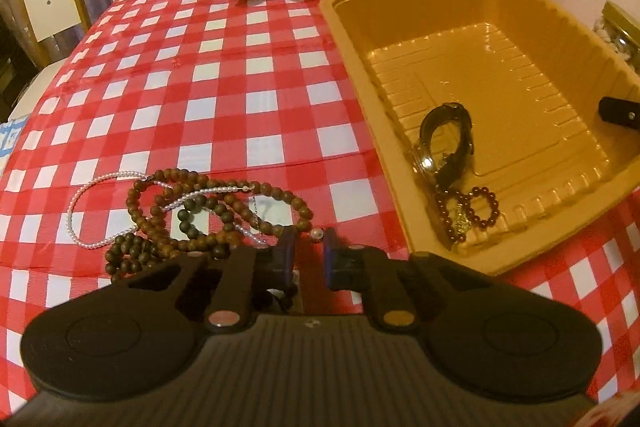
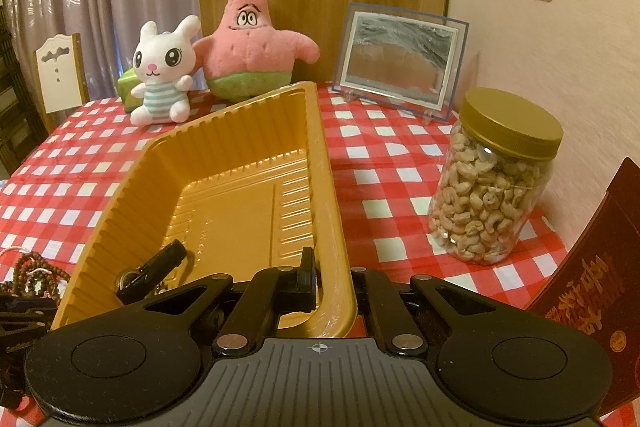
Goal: Organize jewelry
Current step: 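Carry the held black band over the orange tray with the left tool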
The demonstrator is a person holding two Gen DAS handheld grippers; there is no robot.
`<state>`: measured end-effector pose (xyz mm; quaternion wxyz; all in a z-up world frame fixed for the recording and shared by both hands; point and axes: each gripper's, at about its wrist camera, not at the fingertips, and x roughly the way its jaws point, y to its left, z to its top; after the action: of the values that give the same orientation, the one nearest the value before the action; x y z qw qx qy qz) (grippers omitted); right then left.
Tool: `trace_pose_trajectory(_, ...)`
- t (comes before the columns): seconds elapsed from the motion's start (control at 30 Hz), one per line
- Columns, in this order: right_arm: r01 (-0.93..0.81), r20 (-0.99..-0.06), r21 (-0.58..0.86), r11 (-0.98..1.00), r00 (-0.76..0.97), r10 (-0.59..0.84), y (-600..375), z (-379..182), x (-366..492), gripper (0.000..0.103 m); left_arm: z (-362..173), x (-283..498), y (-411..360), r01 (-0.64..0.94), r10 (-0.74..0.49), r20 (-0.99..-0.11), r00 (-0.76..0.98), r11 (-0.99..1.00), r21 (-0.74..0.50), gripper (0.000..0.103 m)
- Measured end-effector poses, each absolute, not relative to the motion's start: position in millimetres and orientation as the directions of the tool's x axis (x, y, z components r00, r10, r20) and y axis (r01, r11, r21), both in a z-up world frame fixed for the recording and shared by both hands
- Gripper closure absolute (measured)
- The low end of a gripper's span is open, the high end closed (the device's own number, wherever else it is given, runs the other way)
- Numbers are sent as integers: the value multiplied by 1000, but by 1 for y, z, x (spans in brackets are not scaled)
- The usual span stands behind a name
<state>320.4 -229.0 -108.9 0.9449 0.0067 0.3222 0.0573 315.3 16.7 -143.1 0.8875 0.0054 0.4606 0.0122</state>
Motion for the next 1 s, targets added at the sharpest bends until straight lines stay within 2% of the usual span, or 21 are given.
trace_pose_trajectory(0.33,-98,-611,50,994,784,109,-230,-109,321,98,-151,325,19,-4,20,-820,572,1000,22,99)
trace_pose_trajectory(0.57,-99,-611,50,994,784,109,-230,-109,321,98,-147,318,14,9,31,-803,596,999,45,100)
trace_pose_trajectory(1.0,-100,-610,47,994,785,107,-229,-109,320,98,-93,306,0,19,-21,-750,661,1000,-11,100)
